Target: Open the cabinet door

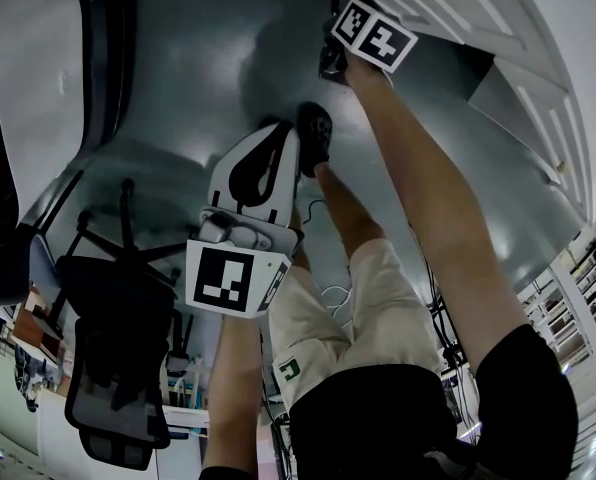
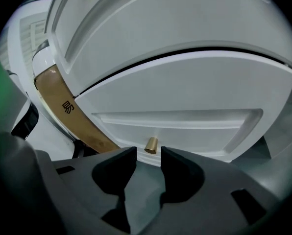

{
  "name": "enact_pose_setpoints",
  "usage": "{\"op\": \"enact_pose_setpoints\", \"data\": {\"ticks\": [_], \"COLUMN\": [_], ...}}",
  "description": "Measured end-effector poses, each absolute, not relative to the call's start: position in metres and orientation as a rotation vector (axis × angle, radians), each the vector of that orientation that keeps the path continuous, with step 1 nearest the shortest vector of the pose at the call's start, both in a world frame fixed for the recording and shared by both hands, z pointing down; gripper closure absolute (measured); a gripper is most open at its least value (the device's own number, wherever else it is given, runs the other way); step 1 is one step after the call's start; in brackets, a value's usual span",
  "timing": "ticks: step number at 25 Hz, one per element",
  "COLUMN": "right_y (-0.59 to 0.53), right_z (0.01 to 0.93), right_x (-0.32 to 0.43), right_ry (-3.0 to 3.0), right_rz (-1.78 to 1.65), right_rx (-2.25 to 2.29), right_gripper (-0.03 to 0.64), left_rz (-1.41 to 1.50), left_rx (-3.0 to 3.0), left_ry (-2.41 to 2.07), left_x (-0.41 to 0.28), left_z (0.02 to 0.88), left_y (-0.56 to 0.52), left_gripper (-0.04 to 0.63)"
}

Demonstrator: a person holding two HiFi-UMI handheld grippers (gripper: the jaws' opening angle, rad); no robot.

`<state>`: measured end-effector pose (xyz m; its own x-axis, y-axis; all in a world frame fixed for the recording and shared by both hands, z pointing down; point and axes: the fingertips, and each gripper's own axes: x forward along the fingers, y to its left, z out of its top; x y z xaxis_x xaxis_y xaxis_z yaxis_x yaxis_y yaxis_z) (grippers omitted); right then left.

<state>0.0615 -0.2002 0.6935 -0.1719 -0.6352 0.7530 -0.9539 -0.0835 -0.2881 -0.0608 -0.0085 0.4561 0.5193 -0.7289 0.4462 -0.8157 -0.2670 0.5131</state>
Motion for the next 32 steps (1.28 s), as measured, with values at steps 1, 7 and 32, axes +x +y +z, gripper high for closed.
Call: {"op": "enact_pose_setpoints", "data": {"ticks": [1,7,32], "right_y": [-0.201,-0.206,-0.172], "right_z": [0.694,0.696,0.696], "right_x": [0.061,0.064,0.05], "right_ry": [-1.815,-1.785,-1.783], "right_rz": [1.145,1.152,1.277], "right_rx": [1.719,1.748,1.71], "right_gripper": [0.461,0.52,0.528], "left_rz": [0.154,0.156,0.186], "left_rx": [2.045,2.043,2.033], "left_ry": [-1.254,-1.245,-1.245], "left_x": [-0.061,-0.061,-0.072], "left_z": [0.456,0.459,0.461], "left_y": [-0.008,-0.006,0.009], "left_gripper": [0.572,0.572,0.572]}}
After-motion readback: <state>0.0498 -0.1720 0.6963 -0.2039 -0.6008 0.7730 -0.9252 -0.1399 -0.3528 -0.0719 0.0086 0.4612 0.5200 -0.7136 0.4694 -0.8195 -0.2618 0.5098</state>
